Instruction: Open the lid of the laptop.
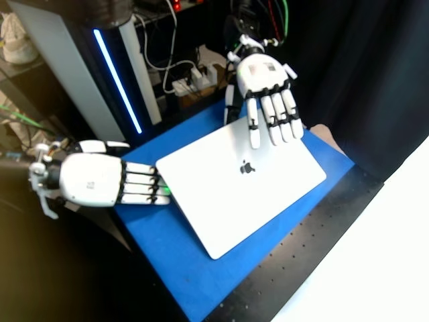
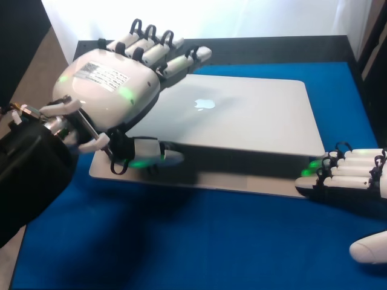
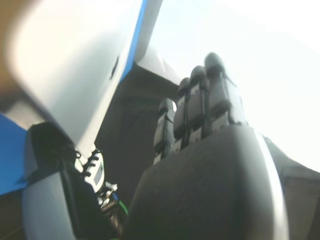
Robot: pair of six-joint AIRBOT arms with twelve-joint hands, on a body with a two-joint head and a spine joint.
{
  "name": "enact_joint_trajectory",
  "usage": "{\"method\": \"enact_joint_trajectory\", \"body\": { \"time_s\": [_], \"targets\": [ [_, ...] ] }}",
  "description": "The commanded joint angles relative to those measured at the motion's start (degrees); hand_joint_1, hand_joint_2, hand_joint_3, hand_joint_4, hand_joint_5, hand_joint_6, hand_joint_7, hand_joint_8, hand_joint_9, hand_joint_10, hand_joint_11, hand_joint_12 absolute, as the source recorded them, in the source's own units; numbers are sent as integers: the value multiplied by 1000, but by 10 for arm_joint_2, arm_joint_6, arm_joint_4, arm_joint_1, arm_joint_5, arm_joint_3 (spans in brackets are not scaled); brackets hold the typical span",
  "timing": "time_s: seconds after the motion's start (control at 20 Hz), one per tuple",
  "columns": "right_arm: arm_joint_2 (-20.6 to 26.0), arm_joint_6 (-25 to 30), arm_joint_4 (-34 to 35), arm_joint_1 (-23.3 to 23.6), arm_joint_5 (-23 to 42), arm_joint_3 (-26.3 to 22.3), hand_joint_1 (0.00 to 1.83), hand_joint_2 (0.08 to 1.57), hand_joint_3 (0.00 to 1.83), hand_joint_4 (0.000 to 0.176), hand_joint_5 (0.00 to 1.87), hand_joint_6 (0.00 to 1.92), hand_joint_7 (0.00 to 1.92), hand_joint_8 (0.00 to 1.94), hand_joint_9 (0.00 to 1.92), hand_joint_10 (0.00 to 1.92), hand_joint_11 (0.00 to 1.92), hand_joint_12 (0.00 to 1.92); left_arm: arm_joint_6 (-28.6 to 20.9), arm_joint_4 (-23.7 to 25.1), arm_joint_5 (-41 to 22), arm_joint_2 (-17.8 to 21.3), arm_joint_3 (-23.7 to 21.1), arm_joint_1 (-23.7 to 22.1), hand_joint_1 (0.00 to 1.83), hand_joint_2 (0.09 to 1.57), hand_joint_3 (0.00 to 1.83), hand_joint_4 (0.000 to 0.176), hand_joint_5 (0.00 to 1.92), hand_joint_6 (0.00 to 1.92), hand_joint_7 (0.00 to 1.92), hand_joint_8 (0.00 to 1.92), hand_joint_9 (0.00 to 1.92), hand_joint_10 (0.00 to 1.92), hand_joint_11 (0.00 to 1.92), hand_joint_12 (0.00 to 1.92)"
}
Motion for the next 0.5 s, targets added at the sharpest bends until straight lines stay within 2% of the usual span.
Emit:
{"method": "enact_joint_trajectory", "body": {
  "time_s": [0.0,0.05,0.1,0.2,0.25,0.3,0.35,0.4,0.45],
  "targets": [
    [-4,4,12,7,47,-2,0,1195,0,0,0,0,0,0,0,0,0,0,0,20,-94,-3,4,-16,734,978,0,172,70,5,59,0,76,4,17,336],
    [-5,4,10,7,46,-2,0,1195,0,0,0,0,0,0,0,0,0,0,0,19,-96,-4,6,-20,734,978,0,172,70,5,59,0,76,4,17,336],
    [-5,4,8,7,44,-2,0,1198,1,0,0,0,0,0,0,0,0,0,0,19,-95,-6,9,-26,737,976,0,172,70,3,47,6,76,2,3,466],
    [-7,4,5,7,42,-1,0,1198,1,0,0,0,0,0,0,0,0,0,0,18,-87,-9,17,-38,751,989,2,176,66,2,28,4,71,2,0,495],
    [-9,4,4,7,40,1,0,1200,2,0,0,0,0,0,0,0,0,0,0,18,-76,-10,23,-50,727,979,0,131,170,16,100,7,104,5,0,535],
    [-10,4,3,7,39,2,0,1202,2,0,0,0,0,0,0,0,0,0,0,18,-71,-10,26,-53,733,973,0,116,212,16,140,7,127,7,0,560],
    [-11,4,2,7,38,3,0,1202,2,0,0,0,0,0,0,0,0,0,0,19,-63,-9,29,-60,733,973,0,116,212,16,140,7,127,7,0,560],
    [-12,4,2,7,37,4,0,1198,1,0,0,0,0,0,0,0,0,0,0,20,-57,-9,32,-68,725,972,0,117,200,5,132,4,109,6,0,480],
    [-13,4,2,7,36,5,0,1199,1,0,0,0,0,0,0,0,0,0,0,20,-53,-10,35,-74,699,977,1,148,31,0,34,0,46,1,0,328]
  ]
}}
